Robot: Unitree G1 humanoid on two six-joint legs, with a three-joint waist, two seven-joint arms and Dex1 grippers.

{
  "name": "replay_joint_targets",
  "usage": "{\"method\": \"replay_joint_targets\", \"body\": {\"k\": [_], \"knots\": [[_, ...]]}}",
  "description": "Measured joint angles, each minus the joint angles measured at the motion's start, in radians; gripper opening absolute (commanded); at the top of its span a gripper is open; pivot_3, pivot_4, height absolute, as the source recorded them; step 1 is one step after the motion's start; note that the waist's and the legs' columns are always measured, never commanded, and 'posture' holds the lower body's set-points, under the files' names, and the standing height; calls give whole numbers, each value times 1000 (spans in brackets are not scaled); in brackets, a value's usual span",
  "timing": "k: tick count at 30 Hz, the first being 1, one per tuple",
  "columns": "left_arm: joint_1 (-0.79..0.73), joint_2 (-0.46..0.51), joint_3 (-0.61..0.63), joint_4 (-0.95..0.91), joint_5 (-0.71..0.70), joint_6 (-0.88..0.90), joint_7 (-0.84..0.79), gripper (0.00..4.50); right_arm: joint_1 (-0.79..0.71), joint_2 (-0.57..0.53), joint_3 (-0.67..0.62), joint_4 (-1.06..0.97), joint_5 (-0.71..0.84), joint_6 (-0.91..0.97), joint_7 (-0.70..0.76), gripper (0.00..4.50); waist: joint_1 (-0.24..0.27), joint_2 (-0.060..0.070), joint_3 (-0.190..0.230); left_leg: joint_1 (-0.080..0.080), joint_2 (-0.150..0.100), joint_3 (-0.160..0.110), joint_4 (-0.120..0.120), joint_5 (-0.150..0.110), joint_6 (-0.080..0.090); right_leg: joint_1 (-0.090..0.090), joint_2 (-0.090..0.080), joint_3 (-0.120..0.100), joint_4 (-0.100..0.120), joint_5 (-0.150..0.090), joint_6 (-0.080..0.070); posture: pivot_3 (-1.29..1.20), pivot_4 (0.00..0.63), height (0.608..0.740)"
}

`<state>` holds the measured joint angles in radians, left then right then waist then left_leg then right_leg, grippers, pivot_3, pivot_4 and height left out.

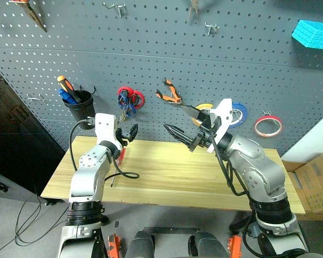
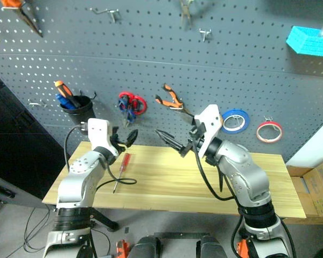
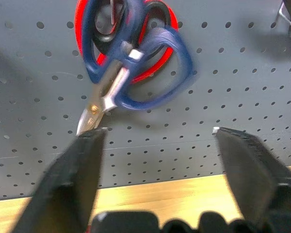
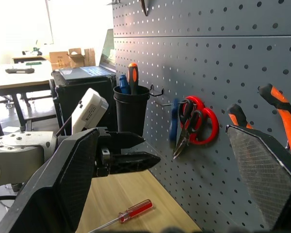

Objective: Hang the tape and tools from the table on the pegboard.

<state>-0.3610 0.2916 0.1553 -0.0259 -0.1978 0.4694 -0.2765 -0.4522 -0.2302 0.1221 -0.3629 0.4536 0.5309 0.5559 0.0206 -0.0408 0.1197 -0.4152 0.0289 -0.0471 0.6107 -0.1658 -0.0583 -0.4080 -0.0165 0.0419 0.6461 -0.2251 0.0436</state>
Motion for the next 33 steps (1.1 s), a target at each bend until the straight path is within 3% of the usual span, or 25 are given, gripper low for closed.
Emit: {"method": "replay_joint_targets", "body": {"k": [10,19,23,33], "knots": [[15,16,0,-7,2,6,6,4471,24,-43,22,-32,-2,4,12,4500,-1,0,-1,0,0,0,0,0,0,0,0,0,0,-1,-2,76,64,740],[218,112,14,-89,2,105,-5,4471,92,-188,137,-57,-97,-6,102,4500,-8,4,5,1,1,1,0,0,0,-1,-1,0,0,-3,-4,103,139,740],[235,162,33,1,3,114,-30,4471,70,-177,212,-21,-148,-12,123,4500,-7,10,18,2,1,1,0,0,0,-1,-2,0,0,-3,-5,108,177,740],[180,245,-17,195,44,120,-108,4471,-43,-142,254,90,-189,-12,171,4500,4,9,73,-5,1,2,-3,-1,0,-7,-4,-1,-1,-5,-7,90,255,740]]}}
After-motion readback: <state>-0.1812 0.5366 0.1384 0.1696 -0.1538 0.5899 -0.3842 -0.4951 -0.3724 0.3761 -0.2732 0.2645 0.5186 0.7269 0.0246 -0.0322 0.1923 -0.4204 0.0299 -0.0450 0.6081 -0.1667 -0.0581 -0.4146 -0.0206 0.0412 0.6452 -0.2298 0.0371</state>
